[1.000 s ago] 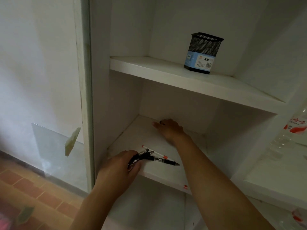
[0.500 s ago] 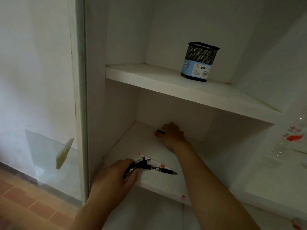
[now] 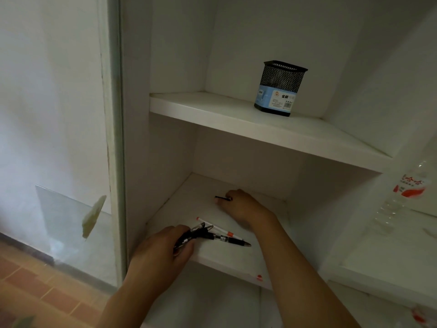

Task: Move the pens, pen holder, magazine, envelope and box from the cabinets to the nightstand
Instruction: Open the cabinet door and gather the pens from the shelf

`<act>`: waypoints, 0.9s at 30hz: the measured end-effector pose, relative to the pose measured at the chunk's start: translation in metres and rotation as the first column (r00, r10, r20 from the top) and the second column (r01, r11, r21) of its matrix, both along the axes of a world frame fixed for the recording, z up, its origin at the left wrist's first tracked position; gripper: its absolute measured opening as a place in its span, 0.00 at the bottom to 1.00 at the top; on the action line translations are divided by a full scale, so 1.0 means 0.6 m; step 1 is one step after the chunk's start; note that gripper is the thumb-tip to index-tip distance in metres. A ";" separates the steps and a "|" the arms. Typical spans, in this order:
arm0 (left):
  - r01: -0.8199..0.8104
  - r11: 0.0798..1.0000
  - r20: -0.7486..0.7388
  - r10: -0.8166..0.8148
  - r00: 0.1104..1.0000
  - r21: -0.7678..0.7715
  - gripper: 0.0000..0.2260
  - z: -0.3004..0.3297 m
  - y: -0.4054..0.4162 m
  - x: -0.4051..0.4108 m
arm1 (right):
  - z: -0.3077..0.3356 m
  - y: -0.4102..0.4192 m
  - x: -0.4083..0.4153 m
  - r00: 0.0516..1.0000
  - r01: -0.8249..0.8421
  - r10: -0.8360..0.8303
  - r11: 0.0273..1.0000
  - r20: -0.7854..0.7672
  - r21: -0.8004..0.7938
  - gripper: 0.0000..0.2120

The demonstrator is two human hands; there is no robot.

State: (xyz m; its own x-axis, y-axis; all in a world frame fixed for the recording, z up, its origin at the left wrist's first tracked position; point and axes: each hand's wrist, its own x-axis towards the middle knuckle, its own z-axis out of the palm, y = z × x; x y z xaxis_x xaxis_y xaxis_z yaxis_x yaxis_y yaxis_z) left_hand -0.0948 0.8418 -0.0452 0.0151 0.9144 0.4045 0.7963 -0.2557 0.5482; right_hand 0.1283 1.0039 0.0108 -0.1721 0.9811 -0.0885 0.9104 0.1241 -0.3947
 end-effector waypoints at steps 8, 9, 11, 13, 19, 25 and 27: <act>0.018 1.000 0.011 -0.018 1.000 0.015 0.07 0.007 -0.016 -0.018 | -0.013 -0.111 0.007 0.994 -0.105 0.107 0.991 -0.022 0.086 0.36; 0.014 1.000 -0.001 -0.014 1.000 0.020 0.07 0.006 -0.019 -0.019 | -0.015 -0.123 0.010 0.992 -0.120 0.124 0.988 -0.039 0.101 0.35; 0.001 0.999 -0.019 0.000 1.000 0.034 0.07 0.006 -0.024 -0.019 | -0.019 -0.146 0.015 0.987 -0.145 0.152 0.981 -0.045 0.129 0.33; -0.009 0.999 -0.020 0.010 1.000 0.037 0.08 0.006 -0.029 -0.020 | -0.024 -0.159 0.016 0.984 -0.173 0.179 0.970 -0.019 0.171 0.32; -0.027 0.999 -0.015 0.028 0.999 0.022 0.09 0.004 -0.037 -0.020 | -0.055 -0.168 0.022 0.980 -0.183 0.199 0.938 -0.024 0.294 0.23; -0.030 0.999 0.005 0.030 1.000 0.042 0.09 0.011 -0.032 -0.016 | -0.067 -0.178 0.033 0.970 -0.199 0.235 0.917 -0.067 0.346 0.15; -0.025 0.999 0.010 0.025 1.000 0.033 0.09 0.012 -0.030 -0.013 | -0.068 -0.179 0.039 0.964 -0.200 0.246 0.918 -0.097 0.344 0.14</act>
State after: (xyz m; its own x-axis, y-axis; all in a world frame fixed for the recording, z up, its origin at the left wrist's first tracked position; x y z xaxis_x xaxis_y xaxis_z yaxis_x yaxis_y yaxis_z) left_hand -0.1024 0.8238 -0.0379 -0.0118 0.9005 0.4348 0.7972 -0.2540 0.5477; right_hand 0.1514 0.8966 -0.0299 -0.3774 0.8855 0.2711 0.7846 0.4612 -0.4143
